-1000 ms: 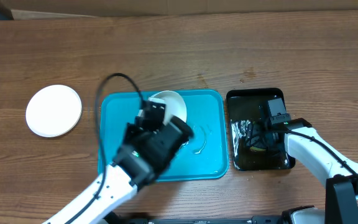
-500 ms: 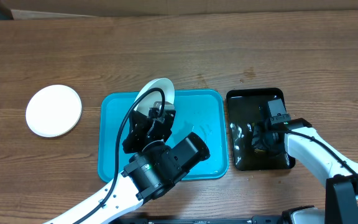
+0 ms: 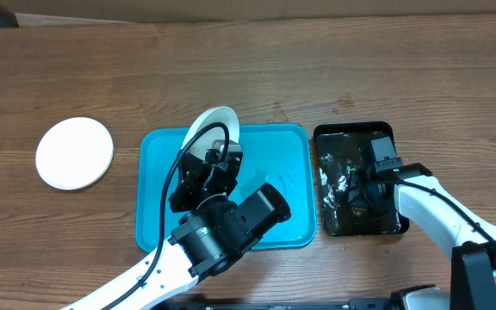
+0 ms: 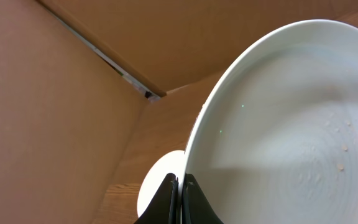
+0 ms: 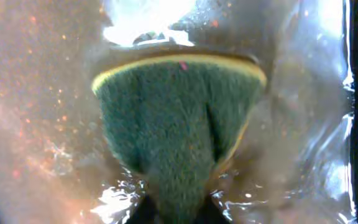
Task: Clean dirty plates on tray and stack at the side
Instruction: 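Lift the white plate by its rim and carry it left with the left gripper, then lower the white plate onto the plate stack left of the tray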
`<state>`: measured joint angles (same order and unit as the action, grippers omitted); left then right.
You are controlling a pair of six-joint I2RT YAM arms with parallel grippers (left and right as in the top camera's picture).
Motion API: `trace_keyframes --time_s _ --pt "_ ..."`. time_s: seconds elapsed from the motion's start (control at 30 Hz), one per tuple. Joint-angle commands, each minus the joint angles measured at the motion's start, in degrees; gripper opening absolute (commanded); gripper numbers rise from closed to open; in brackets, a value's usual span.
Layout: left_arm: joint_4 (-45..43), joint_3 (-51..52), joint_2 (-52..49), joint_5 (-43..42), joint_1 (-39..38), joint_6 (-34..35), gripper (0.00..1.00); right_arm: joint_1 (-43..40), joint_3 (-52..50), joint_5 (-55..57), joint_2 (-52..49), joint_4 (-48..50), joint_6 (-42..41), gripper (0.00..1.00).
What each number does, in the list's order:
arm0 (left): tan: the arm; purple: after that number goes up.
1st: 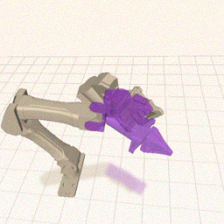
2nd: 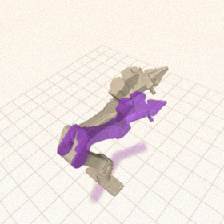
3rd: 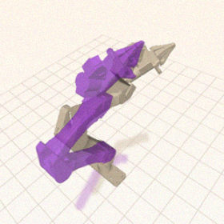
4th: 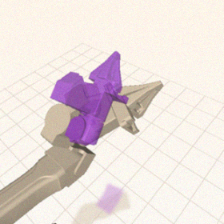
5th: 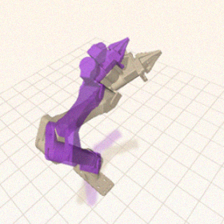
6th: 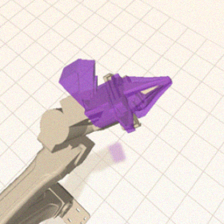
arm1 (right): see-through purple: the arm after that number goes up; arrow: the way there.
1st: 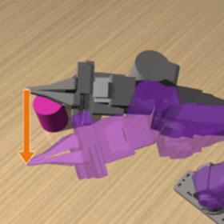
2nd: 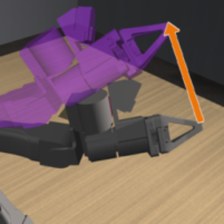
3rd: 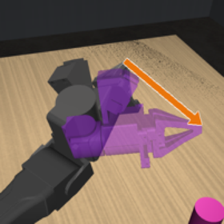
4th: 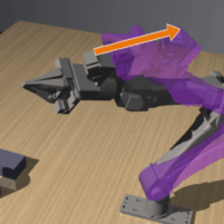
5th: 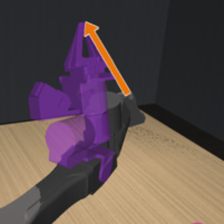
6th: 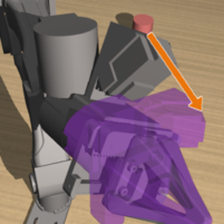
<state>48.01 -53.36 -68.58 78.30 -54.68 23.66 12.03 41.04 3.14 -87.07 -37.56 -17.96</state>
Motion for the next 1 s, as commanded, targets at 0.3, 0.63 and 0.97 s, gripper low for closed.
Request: trace_keyframes --time_s 0.3,0.63,0.97 --pt "-0.74 0.37 0.76 -0.59 -0.11 2.36 0.04 -0.17 -0.59 2.89 -0.72 10.67 1.42 0.97" --pt "-1.07 0.37 0.87 -9.33 3.82 11.28 0.06 -0.17 -0.59 2.82 -0.94 10.47 1.29 1.0" --pt "-9.94 0.37 0.87 -51.52 39.95 11.41 0.04 -0.15 -0.59 2.82 -0.94 10.49 1.29 1.0"
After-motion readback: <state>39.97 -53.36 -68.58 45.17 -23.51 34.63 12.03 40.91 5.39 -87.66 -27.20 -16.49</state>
